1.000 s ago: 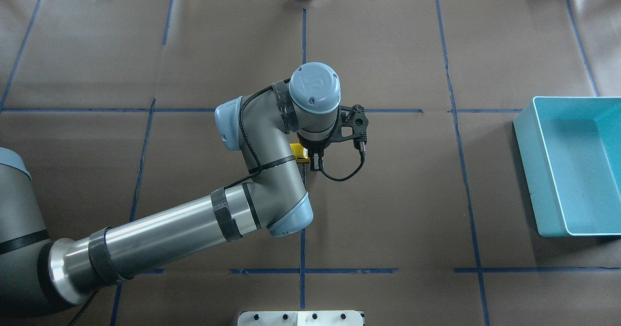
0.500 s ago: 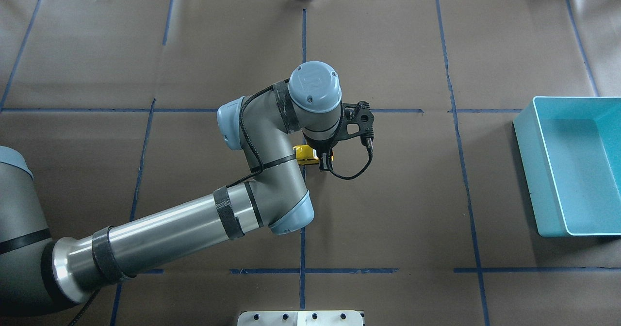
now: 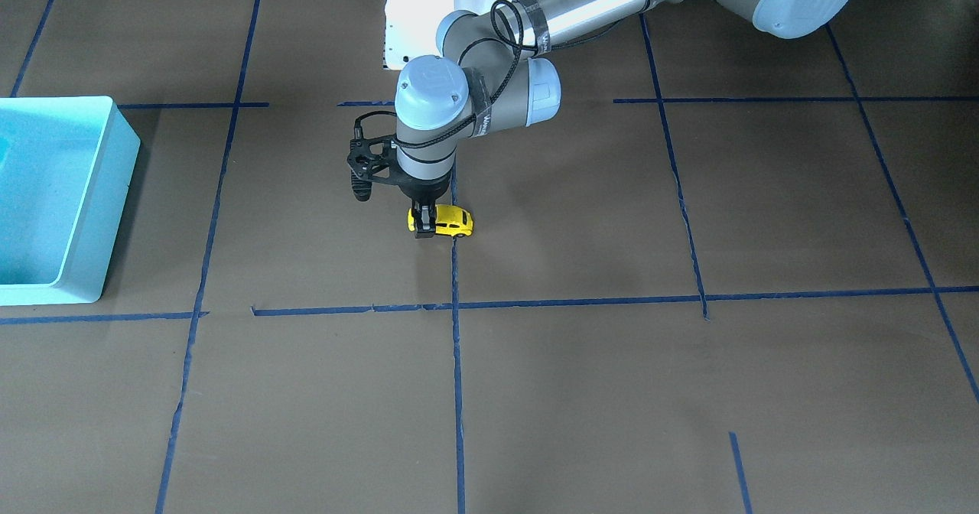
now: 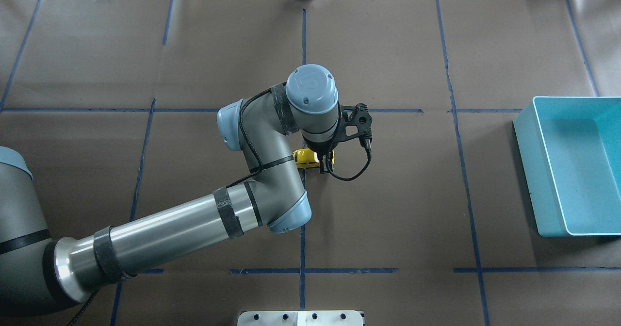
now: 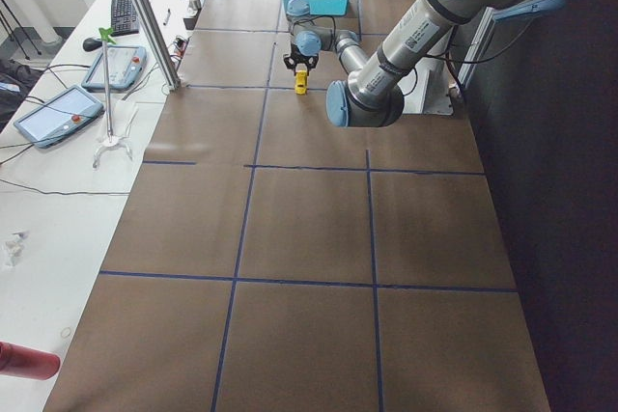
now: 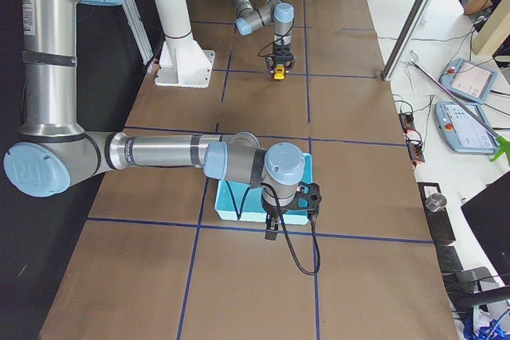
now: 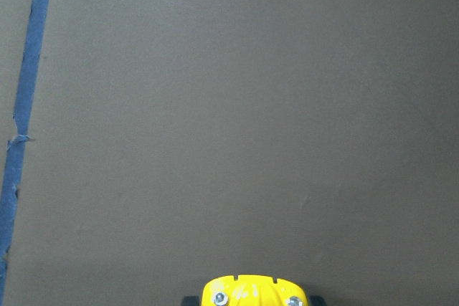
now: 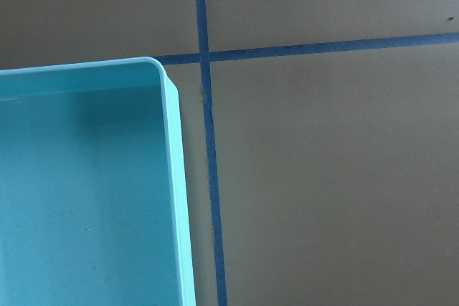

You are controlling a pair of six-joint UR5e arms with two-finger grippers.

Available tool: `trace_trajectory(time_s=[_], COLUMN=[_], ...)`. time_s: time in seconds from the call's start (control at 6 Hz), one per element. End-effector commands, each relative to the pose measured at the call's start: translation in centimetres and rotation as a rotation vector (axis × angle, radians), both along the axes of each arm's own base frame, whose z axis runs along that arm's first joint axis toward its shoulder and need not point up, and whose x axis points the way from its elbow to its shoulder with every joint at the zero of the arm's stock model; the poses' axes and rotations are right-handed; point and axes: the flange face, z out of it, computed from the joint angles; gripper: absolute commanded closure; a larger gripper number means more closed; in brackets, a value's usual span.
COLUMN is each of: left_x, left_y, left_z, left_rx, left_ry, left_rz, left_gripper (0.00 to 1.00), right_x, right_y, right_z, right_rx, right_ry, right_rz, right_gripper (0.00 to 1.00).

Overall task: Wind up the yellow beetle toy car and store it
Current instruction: 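Press the car down with the left gripper and drag it backward, then keep dragging the car away from the tray with the left gripper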

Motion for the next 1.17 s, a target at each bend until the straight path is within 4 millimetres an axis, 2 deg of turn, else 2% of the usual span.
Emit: trace_trajectory(time_s=[0.0,0.5,1.0], left_x=[0.0,-0.3,-0.6], left_y=[0.2,0.0,0.2], left_z=[0.2,0.4,2.3], left_rx=[-0.011,-0.004,0.006], left_ry=[0.006,0.017,0.028], left_rz=[0.017,0.015,0.013], left_gripper=[0.98,0.98,0.98], right_x=[0.0,0.0,0.0], right_y=[0.0,0.0,0.0], right_z=[0.0,0.0,0.0], right_rx=[0.001,0.001,0.000], right_ry=[0.000,-0.001,-0.001], right_rz=[0.000,0.000,0.001], right_gripper=[0.00,0.00,0.00])
